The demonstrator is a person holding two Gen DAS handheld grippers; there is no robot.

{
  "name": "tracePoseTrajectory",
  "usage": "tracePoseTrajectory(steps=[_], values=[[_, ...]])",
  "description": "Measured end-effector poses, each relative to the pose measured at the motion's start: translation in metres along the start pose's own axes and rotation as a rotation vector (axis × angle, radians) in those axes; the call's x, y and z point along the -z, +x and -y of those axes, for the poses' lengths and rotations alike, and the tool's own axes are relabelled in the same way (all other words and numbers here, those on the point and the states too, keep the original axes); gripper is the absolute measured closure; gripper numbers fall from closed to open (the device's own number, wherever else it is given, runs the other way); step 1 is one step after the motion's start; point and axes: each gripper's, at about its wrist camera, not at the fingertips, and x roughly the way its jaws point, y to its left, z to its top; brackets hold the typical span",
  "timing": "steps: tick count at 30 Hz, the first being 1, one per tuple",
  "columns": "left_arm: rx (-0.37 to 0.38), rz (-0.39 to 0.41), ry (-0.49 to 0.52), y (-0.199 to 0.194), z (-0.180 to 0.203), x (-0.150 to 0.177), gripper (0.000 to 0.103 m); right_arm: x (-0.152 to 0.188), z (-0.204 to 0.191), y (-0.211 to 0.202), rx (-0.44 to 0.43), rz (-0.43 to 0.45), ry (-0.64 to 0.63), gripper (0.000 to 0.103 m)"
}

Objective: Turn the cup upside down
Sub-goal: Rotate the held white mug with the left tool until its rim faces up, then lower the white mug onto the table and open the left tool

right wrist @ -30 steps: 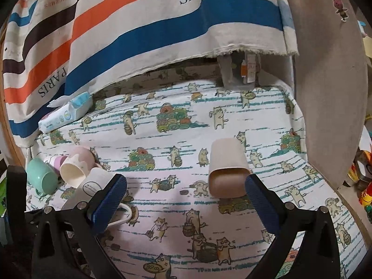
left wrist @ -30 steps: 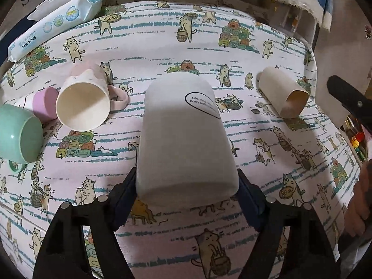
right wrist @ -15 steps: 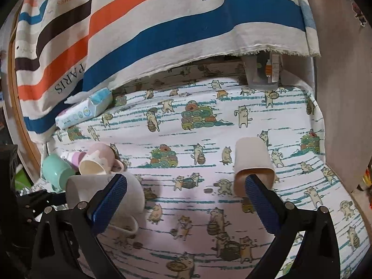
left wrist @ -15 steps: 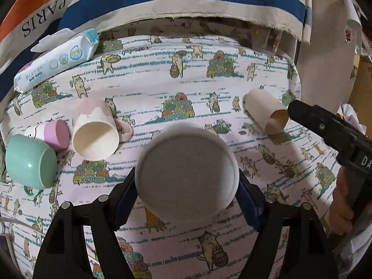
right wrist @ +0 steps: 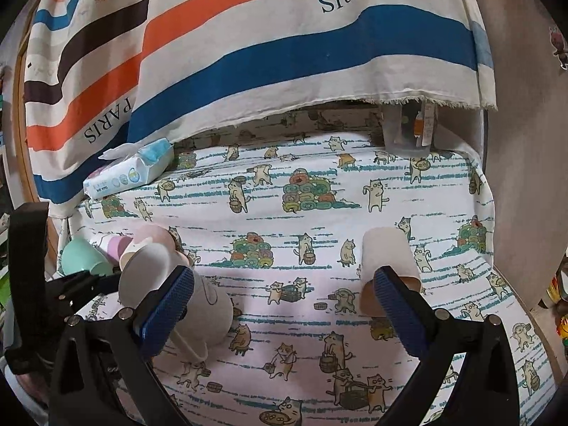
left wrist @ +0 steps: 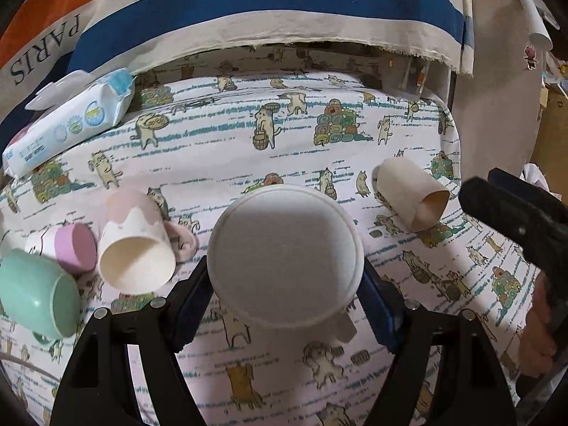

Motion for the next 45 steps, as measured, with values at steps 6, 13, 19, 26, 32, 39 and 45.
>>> tracePoseTrajectory(steps=[6, 13, 19, 26, 32, 39, 45], values=[[0.021, -0.014, -0.029, 0.017, -0.008, -0.009, 0.027, 0.001, 0.004, 0.002, 0.021, 0.003, 0.000, 0.001], [0.018, -0.014, -0.014, 0.027, -0.009, -0.011, 0.027, 0.000, 0.008, 0.006, 0.029, -0.004, -0.002, 0.001], [0.021, -0.008, -0.005, 0.028, -0.009, -0.011, 0.027, 0.000, 0.008, 0.009, 0.029, -0.007, -0.005, 0.001], [0.024, -0.002, -0.004, 0.028, -0.009, -0.010, 0.027, 0.000, 0.002, 0.013, 0.027, -0.010, -0.021, 0.001], [0.010, 0.002, -0.006, 0.027, -0.008, -0.009, 0.026, -0.002, -0.002, 0.011, 0.027, -0.002, -0.024, 0.001], [-0.019, 0.087, 0.031, 0.008, -0.011, -0.004, 0.008, -0.008, -0.005, 0.005, 0.029, 0.027, -0.022, 0.001], [-0.037, 0.195, -0.001, -0.028, -0.031, -0.012, 0.002, -0.016, -0.011, -0.003, 0.026, 0.065, -0.010, 0.001]])
